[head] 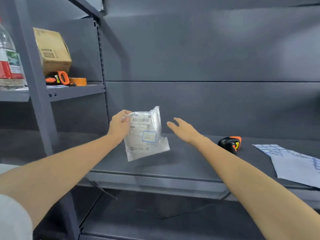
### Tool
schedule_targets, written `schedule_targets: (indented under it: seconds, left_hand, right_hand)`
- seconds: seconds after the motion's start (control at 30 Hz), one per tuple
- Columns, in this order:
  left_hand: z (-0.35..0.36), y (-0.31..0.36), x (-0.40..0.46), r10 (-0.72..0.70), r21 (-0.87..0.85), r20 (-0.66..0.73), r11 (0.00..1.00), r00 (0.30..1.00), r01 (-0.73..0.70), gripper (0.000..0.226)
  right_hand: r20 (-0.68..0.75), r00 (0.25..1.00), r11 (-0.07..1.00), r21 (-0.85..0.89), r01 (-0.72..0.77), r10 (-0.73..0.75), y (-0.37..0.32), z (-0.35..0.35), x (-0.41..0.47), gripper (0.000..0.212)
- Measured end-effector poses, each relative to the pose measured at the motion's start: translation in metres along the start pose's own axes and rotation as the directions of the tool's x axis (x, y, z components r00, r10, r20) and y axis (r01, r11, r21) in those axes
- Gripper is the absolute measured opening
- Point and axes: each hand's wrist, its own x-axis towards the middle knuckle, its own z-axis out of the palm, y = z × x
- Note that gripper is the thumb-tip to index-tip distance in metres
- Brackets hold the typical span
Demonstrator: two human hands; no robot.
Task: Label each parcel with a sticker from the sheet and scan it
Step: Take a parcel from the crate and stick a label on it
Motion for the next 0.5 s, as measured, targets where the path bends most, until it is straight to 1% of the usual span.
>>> schedule_targets:
  seconds: [0.07,0.1,0.17,0.2,0.27,0.33,0.4,0.47,0.5]
  left_hand:
    - [0.024,0.011,-0.003,-0.012,-0.061,0.062,0.998,0.998,0.015,0.019]
    - [0.034,0.017,-0.005,-0.008,-0.084,0.081,0.996,0.997,0.015,0.020]
    - [0.049,0.027,-0.009,0.017,-0.125,0.107,0.992,0.994,-0.003,0.020]
    - [0.056,0.032,-0.010,0.030,-0.150,0.116,0.989,0.993,-0.012,0.021]
    - [0.067,0.038,-0.013,0.019,-0.219,0.142,0.976,0.990,0.012,0.031]
    - [0.076,0.039,-0.017,-0.041,-0.300,0.192,0.949,0.981,0.098,0.047]
    - [0.086,0.035,-0.026,-0.080,-0.329,0.266,0.929,0.961,0.168,0.062]
    - [0.096,0.029,-0.038,-0.099,-0.323,0.334,0.922,0.937,0.213,0.069]
    - [0.102,0.025,-0.044,-0.107,-0.328,0.358,0.916,0.928,0.232,0.067]
  right_hand:
    - [0.021,1.000,0.987,0.162,0.000,-0.003,0.009,-0.012,-0.005,0.071]
    - [0.034,0.999,0.973,0.227,0.027,-0.035,0.013,-0.017,-0.008,0.065]
    - [0.042,0.996,0.950,0.305,0.065,-0.082,0.021,-0.021,-0.017,0.040]
    - [0.024,0.996,0.940,0.335,0.070,-0.083,0.026,-0.023,-0.020,0.033]
    - [-0.063,0.997,0.916,0.397,0.058,-0.036,0.039,-0.027,-0.025,0.036]
    - [-0.162,0.986,0.887,0.460,0.042,0.037,0.051,-0.030,-0.027,0.039]
    - [-0.217,0.970,0.838,0.544,0.029,0.107,0.059,-0.033,-0.028,0.039]
    - [-0.244,0.958,0.797,0.603,0.030,0.149,0.063,-0.035,-0.029,0.036]
    - [-0.263,0.952,0.795,0.605,0.033,0.160,0.065,-0.035,-0.029,0.034]
